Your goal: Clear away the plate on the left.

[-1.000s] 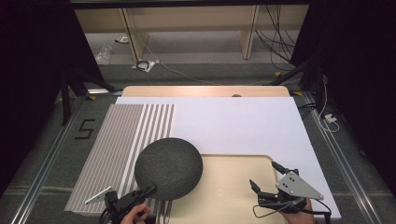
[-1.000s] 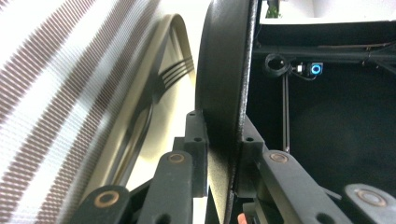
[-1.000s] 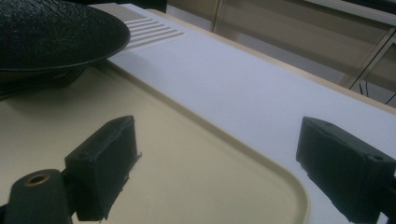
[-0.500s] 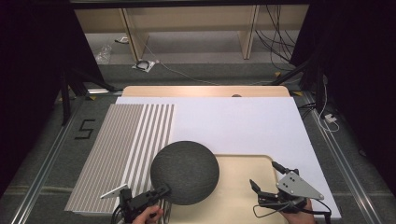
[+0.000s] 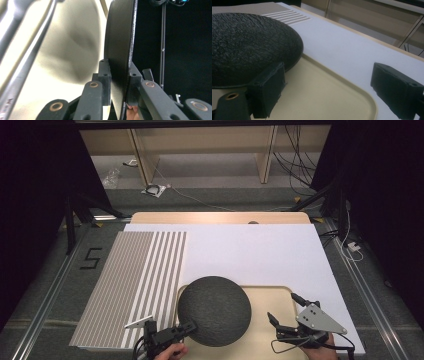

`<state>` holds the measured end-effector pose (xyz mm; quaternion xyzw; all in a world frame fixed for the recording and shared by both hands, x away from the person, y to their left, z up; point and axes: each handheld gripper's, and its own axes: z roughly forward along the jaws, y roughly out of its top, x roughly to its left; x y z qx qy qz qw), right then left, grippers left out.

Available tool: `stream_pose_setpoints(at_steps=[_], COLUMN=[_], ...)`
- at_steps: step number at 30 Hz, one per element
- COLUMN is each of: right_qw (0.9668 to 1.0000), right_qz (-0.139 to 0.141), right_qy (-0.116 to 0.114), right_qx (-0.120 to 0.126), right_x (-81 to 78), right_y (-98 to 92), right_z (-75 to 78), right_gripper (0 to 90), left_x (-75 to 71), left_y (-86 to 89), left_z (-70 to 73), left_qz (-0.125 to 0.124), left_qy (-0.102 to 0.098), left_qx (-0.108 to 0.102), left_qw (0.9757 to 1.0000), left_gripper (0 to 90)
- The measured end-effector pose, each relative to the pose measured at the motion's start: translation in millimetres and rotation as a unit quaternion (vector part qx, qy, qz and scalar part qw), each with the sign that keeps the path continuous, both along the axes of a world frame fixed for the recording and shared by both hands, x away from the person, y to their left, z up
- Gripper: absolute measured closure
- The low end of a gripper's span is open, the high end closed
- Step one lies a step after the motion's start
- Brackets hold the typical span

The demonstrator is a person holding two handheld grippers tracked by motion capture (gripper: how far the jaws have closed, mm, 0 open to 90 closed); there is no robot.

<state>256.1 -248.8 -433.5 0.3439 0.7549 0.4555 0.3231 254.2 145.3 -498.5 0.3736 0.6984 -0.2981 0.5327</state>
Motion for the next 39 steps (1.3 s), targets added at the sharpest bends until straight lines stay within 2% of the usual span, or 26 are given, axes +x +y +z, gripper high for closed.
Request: stream_pose_setpoints(at_steps=[12,25,39], right_qw=[1.0000,1.0000,1.0000], right_qz=[-0.001,0.000,0.000], right_qy=[0.001,0.000,0.002], right_qx=[0.000,0.002,0.001], right_x=[-0.2,-0.6,-0.6], right_y=[-0.6,-0.4,-0.6], right_z=[0.1,0.3,0.5], right_gripper=[13.3,13.3,13.3], left_x=[4.9,7.1,9.4], left_y=[-21.0,-38.3,-46.0], left_z=[-2.3,-8.0,-13.6], left_qz=[-0.036,-0.072,-0.084], left_qy=[0.003,0.006,0.014], left_qx=[0.010,0.019,0.021], left_qw=[0.9993,0.9972,0.9962], left_gripper=[78.5,78.2,78.1])
